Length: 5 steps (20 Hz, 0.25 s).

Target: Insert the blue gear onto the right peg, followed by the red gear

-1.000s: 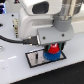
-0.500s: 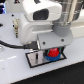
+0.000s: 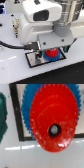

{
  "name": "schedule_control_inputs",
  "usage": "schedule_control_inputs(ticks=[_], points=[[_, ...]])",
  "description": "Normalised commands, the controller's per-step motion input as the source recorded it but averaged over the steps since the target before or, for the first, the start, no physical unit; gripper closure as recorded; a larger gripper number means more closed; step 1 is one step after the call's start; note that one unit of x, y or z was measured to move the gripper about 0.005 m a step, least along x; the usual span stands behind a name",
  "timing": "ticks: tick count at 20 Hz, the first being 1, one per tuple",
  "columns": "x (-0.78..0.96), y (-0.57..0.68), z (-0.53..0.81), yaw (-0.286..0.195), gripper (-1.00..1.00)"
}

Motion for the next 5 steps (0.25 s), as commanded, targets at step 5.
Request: schedule_control_inputs(ticks=[5], points=[[0.00, 0.14, 0.66, 0.000, -1.00]])
